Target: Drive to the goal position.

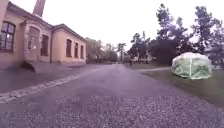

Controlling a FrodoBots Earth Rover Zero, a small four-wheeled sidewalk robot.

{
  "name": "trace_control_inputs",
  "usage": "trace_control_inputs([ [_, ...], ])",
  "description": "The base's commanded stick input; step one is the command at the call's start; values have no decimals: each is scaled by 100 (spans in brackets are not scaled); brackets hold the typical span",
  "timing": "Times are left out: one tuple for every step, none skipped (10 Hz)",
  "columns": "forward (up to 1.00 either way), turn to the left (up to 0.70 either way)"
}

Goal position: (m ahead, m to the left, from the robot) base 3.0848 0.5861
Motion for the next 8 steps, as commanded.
trace_control_inputs([
  [100,0],
  [100,0],
  [100,0],
  [100,0],
  [100,0],
  [100,0],
  [100,0],
  [100,0],
])
